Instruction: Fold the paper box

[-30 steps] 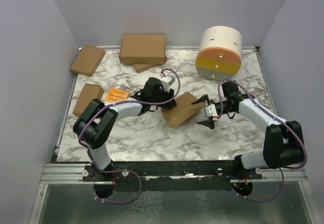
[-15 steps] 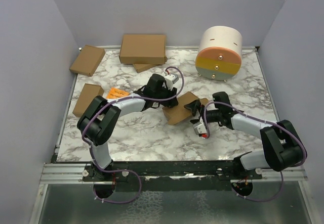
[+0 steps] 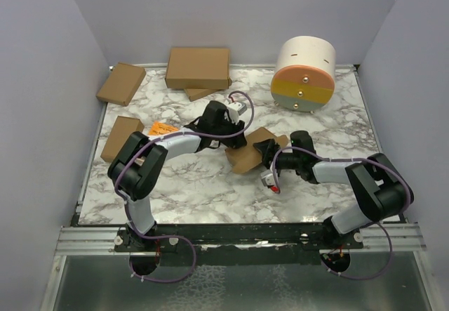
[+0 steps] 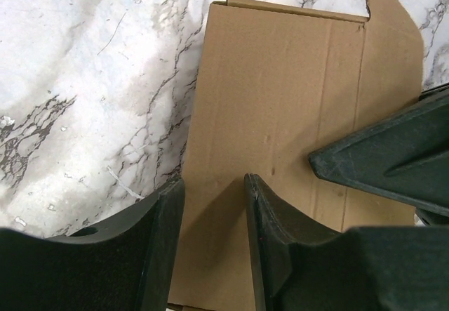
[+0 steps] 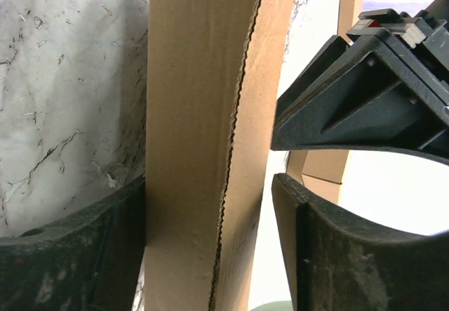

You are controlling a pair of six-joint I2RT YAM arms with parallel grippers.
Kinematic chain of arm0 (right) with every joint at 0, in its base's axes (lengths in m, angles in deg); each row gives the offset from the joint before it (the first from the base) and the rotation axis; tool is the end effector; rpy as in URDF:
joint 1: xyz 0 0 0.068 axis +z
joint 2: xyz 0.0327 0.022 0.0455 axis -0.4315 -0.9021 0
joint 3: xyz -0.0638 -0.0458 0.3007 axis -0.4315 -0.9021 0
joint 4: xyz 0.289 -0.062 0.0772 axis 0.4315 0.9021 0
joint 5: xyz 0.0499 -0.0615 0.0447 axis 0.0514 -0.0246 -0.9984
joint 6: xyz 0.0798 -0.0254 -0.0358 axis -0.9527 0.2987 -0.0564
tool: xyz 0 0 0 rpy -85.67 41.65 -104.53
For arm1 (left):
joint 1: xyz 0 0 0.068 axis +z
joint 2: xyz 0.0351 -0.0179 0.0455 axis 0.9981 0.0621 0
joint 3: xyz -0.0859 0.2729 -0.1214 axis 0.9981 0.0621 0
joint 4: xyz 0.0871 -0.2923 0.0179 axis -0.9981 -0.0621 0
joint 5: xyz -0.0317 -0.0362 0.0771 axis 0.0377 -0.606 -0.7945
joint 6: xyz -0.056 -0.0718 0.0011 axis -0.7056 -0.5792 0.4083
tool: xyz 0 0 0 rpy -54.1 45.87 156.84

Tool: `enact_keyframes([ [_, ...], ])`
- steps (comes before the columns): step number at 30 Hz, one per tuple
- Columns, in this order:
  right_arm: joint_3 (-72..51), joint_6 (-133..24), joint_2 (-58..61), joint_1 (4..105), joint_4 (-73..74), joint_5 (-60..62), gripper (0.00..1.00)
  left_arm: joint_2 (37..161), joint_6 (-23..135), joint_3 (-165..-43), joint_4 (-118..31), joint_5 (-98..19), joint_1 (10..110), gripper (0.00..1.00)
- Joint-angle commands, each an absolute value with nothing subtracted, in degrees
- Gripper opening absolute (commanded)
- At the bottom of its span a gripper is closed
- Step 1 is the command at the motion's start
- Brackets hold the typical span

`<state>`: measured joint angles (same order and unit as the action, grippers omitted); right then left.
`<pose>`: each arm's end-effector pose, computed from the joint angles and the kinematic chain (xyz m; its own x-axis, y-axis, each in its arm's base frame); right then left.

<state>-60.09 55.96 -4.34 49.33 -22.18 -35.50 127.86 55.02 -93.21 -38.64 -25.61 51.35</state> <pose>0.2540 0.1733 0.1066 0.8971 -0.3730 -0.2367 -0.3730 -0.3524 -0.8583 0.3672 -0.2955 0.1654 -0.6393 0.2015 -0.7421 0.6583 0.6421 -0.3928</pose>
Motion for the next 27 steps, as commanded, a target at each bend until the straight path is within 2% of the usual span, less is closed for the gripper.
enact_keyframes([
  [1, -60.4, 54.0, -4.9, 49.8, -28.1, -34.6, 0.63, 129.2, 55.5, -91.2, -43.9, -25.1, 52.4, 0.44],
  [6, -60.1, 51.0, -3.5, 49.8, -26.8, -35.8, 0.55, 125.0, 52.9, -89.2, -41.2, -25.9, 54.8, 0.46],
  [9, -59.4, 46.2, -1.4, 49.8, -25.1, -36.7, 0.53, 121.3, 51.6, -87.4, -39.9, -28.9, 56.4, 0.49],
  [16, -53.4, 27.6, 2.4, 49.8, -16.7, -37.8, 0.49, 103.7, 45.7, -77.5, -30.9, -31.6, 64.3, 0.54],
  [17, -52.0, 24.3, 2.7, 49.8, -15.3, -38.1, 0.48, 101.0, 45.0, -75.1, -28.4, -31.3, 65.4, 0.55],
  [22, -43.7, 6.7, 2.9, 49.7, -7.9, -38.8, 0.48, 89.5, 40.8, -60.0, -11.9, -33.0, 67.4, 0.78],
  [27, -33.9, -10.4, 0.5, 48.9, 0.3, -41.0, 0.48, 84.9, 38.5, -49.5, 3.4, -30.5, 67.8, 0.79],
])
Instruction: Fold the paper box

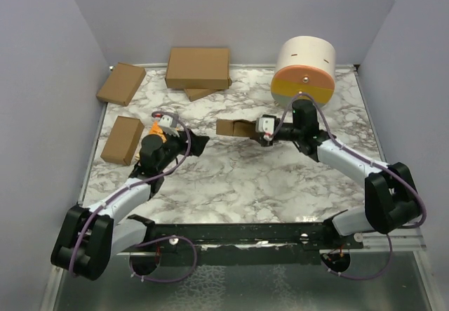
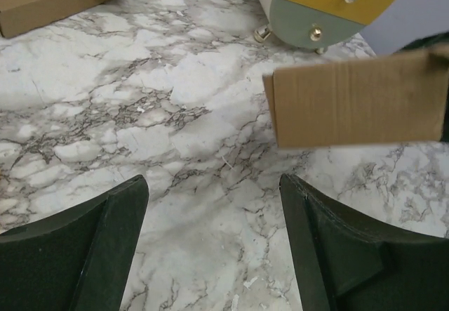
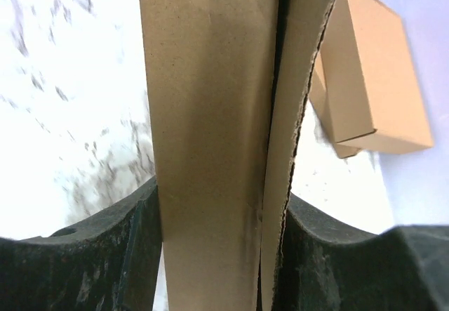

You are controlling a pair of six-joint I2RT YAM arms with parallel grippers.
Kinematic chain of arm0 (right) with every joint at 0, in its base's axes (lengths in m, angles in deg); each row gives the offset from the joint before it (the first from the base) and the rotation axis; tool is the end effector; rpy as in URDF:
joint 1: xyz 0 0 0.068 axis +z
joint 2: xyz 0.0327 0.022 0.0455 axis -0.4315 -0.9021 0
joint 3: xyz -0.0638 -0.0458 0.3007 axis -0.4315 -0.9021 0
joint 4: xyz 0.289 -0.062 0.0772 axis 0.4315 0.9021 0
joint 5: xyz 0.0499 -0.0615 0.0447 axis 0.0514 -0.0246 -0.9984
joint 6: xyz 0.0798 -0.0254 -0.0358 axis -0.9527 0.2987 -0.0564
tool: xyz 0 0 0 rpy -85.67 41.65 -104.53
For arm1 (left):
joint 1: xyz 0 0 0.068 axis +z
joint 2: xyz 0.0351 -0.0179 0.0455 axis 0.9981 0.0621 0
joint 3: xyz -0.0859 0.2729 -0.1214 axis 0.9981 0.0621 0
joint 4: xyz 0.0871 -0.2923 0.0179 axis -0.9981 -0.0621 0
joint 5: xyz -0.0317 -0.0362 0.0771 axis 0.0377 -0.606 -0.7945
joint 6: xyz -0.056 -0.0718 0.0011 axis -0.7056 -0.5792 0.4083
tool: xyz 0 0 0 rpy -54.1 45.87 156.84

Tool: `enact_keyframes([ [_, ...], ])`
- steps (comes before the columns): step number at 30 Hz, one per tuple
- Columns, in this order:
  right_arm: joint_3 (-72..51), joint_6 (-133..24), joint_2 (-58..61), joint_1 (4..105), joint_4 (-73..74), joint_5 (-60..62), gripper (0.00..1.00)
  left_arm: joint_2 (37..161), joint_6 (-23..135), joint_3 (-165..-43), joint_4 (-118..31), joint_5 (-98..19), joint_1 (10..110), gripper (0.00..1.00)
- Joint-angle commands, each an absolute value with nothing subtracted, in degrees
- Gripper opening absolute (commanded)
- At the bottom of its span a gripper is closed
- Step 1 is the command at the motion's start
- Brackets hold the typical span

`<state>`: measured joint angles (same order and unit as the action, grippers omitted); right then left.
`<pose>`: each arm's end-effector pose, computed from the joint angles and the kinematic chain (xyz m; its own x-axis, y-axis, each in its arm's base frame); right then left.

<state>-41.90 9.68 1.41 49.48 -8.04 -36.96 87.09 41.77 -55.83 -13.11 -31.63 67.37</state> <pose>0.3043 0.1981 0.2211 0.4784 -0.4390 -0.7605 -0.8336 0.0454 -0.5506 0.2754 -0.1191 0.2273 -0.3541 -0.3214 -0.8783 0.4665 0.7533 -0.4637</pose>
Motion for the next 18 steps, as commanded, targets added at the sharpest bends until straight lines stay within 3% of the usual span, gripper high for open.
enact_keyframes([
  [1, -31.8, -13.6, -0.3, 48.5, 2.6, -41.9, 0.48, 84.9, 38.2, -47.7, 7.7, -29.1, 67.9, 0.79],
  [10, -23.6, -44.8, -6.3, 42.1, 6.0, -58.1, 0.48, 95.3, 33.9, -42.3, 40.2, -17.4, 67.7, 0.8],
  [11, -23.5, -59.7, -7.4, 40.3, 0.7, -64.2, 0.48, 104.5, 27.6, -44.1, 52.6, -15.4, 66.8, 0.82],
  [12, -24.1, -63.8, -7.6, 40.0, -2.0, -65.3, 0.48, 107.0, 25.8, -44.9, 55.2, -15.3, 66.3, 0.83],
  [18, -29.7, -88.4, -8.8, 38.7, -22.4, -68.7, 0.47, 114.8, 23.6, -50.4, 56.4, -18.0, 59.8, 0.86],
])
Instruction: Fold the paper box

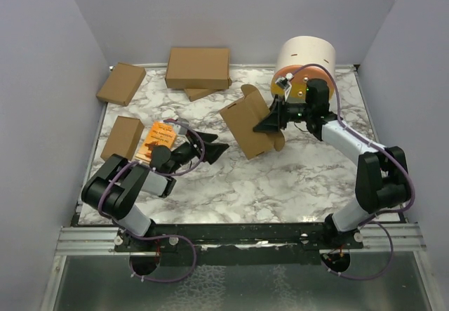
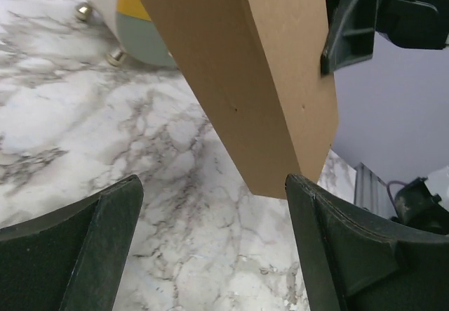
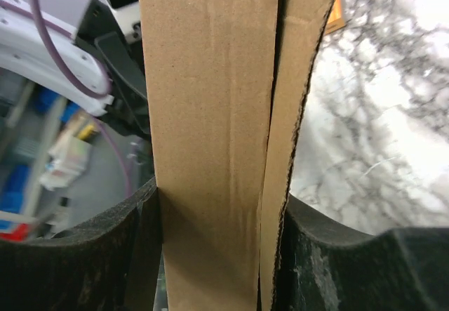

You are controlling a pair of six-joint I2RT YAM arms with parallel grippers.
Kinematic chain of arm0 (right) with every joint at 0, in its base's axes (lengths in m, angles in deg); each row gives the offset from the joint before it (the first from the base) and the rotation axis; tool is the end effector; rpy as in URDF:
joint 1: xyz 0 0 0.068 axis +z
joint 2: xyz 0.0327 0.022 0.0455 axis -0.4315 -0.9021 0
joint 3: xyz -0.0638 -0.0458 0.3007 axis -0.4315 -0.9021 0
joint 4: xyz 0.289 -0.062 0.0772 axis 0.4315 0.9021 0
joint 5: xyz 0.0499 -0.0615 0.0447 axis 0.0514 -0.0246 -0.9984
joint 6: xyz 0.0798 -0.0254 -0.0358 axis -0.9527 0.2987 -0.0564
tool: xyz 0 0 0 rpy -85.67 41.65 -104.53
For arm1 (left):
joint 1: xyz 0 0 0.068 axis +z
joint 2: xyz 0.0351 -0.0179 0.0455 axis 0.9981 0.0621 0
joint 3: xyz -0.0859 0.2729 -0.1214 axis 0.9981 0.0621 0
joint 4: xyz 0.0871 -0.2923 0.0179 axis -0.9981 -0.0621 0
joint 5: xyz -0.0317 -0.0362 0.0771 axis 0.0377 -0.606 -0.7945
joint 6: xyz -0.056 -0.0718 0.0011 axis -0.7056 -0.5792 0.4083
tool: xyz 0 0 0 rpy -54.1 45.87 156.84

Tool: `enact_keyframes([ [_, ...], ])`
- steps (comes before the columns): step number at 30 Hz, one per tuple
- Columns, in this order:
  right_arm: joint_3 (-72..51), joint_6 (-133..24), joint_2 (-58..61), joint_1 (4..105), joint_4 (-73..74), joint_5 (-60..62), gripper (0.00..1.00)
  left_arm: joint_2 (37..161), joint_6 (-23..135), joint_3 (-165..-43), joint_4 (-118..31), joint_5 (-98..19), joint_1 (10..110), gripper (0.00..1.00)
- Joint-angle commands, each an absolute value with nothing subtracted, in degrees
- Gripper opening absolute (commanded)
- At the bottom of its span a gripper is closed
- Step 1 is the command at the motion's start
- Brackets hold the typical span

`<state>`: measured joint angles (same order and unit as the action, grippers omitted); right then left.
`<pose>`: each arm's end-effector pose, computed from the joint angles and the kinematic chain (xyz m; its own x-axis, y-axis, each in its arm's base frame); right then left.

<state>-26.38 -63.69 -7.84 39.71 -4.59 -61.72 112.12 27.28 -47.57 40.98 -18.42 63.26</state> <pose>0.3655 0.1710 0.2734 -0.6604 -0.0693 -0.7477 -0.7476 0.1531 0.6462 0.2572 -0.1535 0.1905 -0.3382 -0.4695 -0.8156 0.7367 0.4071 -0.5399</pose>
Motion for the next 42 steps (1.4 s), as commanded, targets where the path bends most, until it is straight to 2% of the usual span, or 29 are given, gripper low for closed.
enact_keyframes([
  [1, -30.7, -91.3, -9.0, 38.5, -25.2, -69.0, 0.47, 115.7, 22.1, -50.9, 56.5, -19.1, 59.5, 0.86],
  [8, -33.2, -104.5, -10.9, 38.1, -37.4, -69.8, 0.46, 118.0, 16.1, -54.6, 56.5, -19.8, 57.2, 0.86],
  [18, -33.7, -109.9, -11.3, 38.0, -44.0, -70.0, 0.46, 119.5, 4.7, -58.3, 56.7, -18.8, 56.6, 0.86],
  [23, -34.4, -114.2, -10.6, 36.7, -48.5, -69.8, 0.45, 117.1, 4.0, -54.6, 56.7, -19.6, 58.6, 0.78],
  [25, -34.8, -115.7, -10.3, 36.0, -50.1, -69.6, 0.45, 115.7, 3.6, -53.0, 56.7, -19.7, 59.9, 0.71],
  [26, -35.0, -116.3, -10.2, 35.8, -50.6, -69.5, 0.45, 115.4, 3.3, -52.5, 56.7, -19.7, 60.2, 0.64],
  [31, -35.5, -118.0, -9.7, 35.6, -51.7, -68.9, 0.45, 116.7, 1.5, -53.2, 56.6, -17.3, 60.3, 0.15],
  [32, -35.4, -118.0, -9.6, 35.6, -51.7, -68.7, 0.45, 117.1, 1.3, -53.4, 56.6, -17.0, 60.1, 0.1],
  [37, -35.5, -117.4, -9.7, 35.5, -51.3, -68.3, 0.45, 118.0, 1.5, -53.4, 56.3, -17.0, 58.2, 0.02],
  [42, -35.6, -115.6, -10.3, 35.5, -50.0, -67.9, 0.44, 120.2, 1.9, -55.6, 54.2, -17.2, 54.9, 0.0],
])
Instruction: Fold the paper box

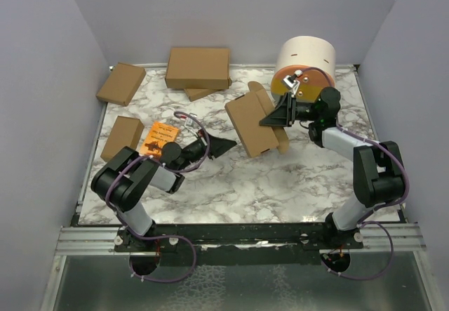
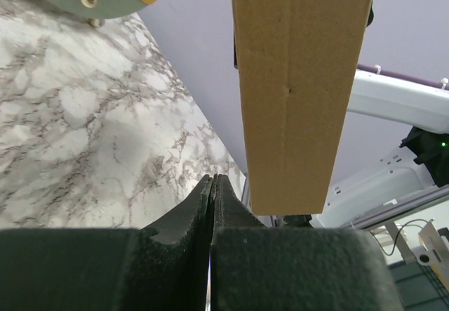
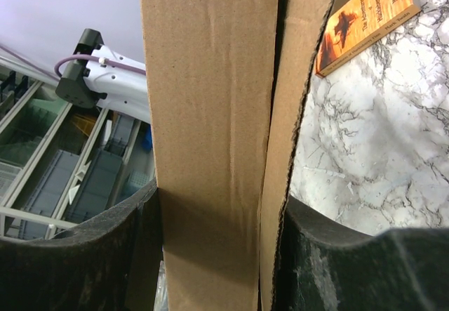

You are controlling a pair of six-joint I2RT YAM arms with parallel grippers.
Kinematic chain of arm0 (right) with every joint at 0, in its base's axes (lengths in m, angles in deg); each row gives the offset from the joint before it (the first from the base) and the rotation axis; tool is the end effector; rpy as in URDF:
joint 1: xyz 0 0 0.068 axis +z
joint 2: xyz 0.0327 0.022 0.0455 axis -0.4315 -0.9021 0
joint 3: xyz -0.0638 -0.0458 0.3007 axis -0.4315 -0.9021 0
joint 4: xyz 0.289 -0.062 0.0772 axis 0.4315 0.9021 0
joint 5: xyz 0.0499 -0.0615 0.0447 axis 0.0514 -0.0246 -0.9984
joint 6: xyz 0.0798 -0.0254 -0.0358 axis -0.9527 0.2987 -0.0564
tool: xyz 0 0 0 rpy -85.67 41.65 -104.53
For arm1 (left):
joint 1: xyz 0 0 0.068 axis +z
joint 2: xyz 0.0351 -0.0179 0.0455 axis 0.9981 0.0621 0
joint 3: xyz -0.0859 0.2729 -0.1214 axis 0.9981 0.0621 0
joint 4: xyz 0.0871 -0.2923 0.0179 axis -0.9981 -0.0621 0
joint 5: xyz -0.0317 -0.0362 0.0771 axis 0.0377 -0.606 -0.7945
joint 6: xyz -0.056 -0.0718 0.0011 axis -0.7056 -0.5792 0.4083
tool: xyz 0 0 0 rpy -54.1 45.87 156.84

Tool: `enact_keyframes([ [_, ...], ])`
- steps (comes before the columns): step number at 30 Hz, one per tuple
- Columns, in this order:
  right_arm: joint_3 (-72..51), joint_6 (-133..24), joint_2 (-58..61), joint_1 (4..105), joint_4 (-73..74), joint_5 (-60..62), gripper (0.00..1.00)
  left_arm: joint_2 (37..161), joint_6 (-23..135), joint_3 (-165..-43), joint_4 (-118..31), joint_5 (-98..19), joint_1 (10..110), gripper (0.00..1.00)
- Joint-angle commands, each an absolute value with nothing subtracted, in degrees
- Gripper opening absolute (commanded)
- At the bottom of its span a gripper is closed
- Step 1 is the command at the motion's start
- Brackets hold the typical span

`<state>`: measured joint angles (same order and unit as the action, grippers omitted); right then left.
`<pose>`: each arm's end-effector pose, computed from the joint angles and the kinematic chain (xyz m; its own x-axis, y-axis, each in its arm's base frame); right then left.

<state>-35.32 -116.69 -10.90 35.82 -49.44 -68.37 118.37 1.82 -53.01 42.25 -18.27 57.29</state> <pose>0.3665 0.1469 0.2724 -0.8856 0.0608 -0.4604 -0.4612 0.0020 0.8873 0.2650 -0.1937 0.1887 -0.6787 -0.5309 -0.5074 0.5406 0.1066 -0.8345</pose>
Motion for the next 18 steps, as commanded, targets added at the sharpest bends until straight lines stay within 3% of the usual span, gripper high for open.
enact_keyframes([
  [1, -35.6, -115.0, -10.2, 35.5, -49.3, -67.8, 0.44, 120.4, 2.0, -56.7, 53.8, -17.4, 54.1, 0.0],
  [9, -35.6, -109.8, -9.1, 35.5, -43.5, -67.5, 0.44, 123.5, 2.5, -62.7, 50.3, -17.2, 51.6, 0.0],
  [18, -35.6, -110.0, -8.8, 34.4, -44.2, -66.8, 0.44, 116.6, 4.9, -52.8, 39.5, -21.5, 57.2, 0.0],
])
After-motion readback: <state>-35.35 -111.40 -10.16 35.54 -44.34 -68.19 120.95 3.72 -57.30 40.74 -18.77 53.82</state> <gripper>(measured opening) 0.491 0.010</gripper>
